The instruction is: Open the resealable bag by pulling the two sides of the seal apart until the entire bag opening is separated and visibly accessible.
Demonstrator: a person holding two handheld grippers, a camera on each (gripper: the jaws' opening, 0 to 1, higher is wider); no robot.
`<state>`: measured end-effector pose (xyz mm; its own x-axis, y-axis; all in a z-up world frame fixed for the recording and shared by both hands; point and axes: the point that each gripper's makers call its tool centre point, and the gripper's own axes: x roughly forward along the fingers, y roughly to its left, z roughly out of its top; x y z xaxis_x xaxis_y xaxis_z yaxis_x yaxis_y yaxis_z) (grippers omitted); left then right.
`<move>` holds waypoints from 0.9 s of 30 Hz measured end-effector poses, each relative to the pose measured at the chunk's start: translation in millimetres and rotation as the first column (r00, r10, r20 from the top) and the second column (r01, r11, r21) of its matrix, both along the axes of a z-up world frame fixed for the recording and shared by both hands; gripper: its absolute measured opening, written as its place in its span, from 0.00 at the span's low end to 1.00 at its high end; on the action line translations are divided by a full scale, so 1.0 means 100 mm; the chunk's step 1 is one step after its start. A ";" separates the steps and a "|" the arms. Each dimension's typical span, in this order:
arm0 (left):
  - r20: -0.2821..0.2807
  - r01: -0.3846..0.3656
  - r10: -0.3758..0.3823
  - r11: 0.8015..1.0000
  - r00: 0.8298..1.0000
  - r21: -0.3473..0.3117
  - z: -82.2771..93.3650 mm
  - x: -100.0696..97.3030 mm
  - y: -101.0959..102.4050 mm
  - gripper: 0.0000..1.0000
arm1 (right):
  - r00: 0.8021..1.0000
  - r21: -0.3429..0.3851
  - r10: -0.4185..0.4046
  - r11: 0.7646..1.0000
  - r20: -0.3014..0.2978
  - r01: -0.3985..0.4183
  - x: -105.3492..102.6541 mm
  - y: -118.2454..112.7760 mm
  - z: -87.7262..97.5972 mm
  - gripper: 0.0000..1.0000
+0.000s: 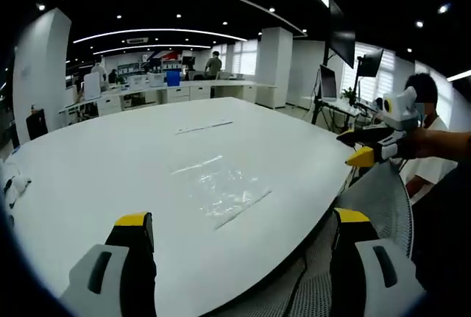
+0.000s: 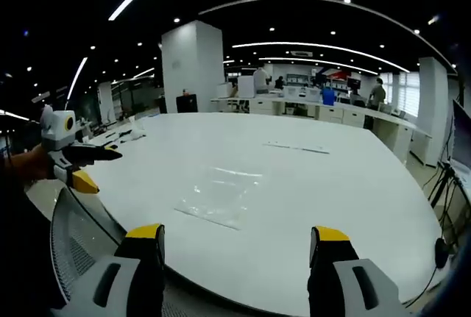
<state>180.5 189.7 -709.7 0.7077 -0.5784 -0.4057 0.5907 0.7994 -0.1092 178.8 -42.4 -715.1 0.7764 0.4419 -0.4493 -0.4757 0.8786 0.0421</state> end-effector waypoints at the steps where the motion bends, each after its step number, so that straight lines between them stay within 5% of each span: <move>1: 0.001 0.000 0.000 1.000 1.000 0.002 0.00 0.00 0.00 0.99 | 1.000 0.001 0.001 1.000 0.002 -0.001 0.01 0.01 0.01 0.80; 27: -0.017 0.009 -0.008 0.999 1.000 0.040 -0.09 0.12 0.04 0.99 | 0.999 0.000 0.035 0.999 -0.011 -0.035 0.13 0.08 -0.01 0.79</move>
<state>192.8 193.5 -718.6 0.6960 -0.5673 -0.4403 0.5958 0.7984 -0.0869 191.9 -34.9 -715.7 0.7555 0.4688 -0.4576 -0.5056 0.8614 0.0477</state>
